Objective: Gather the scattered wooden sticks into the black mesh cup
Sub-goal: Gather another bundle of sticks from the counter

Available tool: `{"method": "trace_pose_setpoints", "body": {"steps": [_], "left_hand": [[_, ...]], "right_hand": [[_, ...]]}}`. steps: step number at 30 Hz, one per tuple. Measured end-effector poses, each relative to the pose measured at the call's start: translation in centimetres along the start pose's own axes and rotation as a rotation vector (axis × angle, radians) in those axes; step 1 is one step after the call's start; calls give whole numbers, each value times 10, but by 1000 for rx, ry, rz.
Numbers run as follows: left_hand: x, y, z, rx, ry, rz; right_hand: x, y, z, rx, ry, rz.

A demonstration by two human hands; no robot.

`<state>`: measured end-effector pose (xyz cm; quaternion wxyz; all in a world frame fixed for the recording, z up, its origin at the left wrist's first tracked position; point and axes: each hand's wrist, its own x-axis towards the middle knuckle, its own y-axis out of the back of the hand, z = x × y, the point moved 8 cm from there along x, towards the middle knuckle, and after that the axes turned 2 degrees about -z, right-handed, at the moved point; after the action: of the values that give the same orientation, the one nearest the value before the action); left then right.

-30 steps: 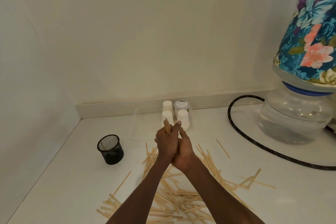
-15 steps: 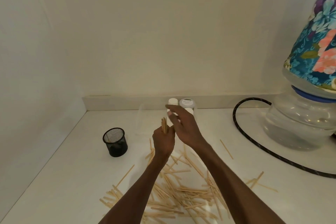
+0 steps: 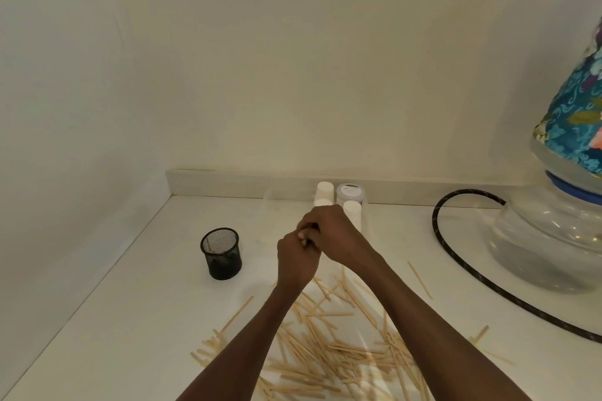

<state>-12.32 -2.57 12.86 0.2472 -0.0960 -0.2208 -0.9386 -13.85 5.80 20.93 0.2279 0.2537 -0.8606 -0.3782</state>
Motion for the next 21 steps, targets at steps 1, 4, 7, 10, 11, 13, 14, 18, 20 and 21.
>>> {"method": "trace_pose_setpoints", "body": {"steps": [1, 4, 7, 10, 11, 13, 14, 18, 20, 21], "left_hand": [[0, 2, -1, -9, -2, 4], [-2, 7, -2, -9, -53, -19], [-7, 6, 1, 67, -197, -97], [-14, 15, 10, 125, -366, -29], [-17, 19, 12, 166, -420, 15], [-16, 24, 8, 214, -421, 51], [-13, 24, 3, 216, -373, 43], [-1, 28, -23, 101, -111, 79], [2, 31, -36, 46, 38, 101], [3, 33, -42, 46, 101, 107]], "right_hand": [[2, 1, 0, 0, -21, -4], [9, 9, 5, -61, -79, 56], [13, 11, 8, -55, -110, 88], [17, 5, 6, -49, -88, 58], [18, 4, 6, -28, -97, 49], [21, 0, 9, 1, -130, 35], [22, -3, 10, -8, -134, 31], [26, -21, 1, -104, -100, -16], [27, -32, -7, -194, -50, -52], [27, -39, -11, -242, -20, -84]]}}
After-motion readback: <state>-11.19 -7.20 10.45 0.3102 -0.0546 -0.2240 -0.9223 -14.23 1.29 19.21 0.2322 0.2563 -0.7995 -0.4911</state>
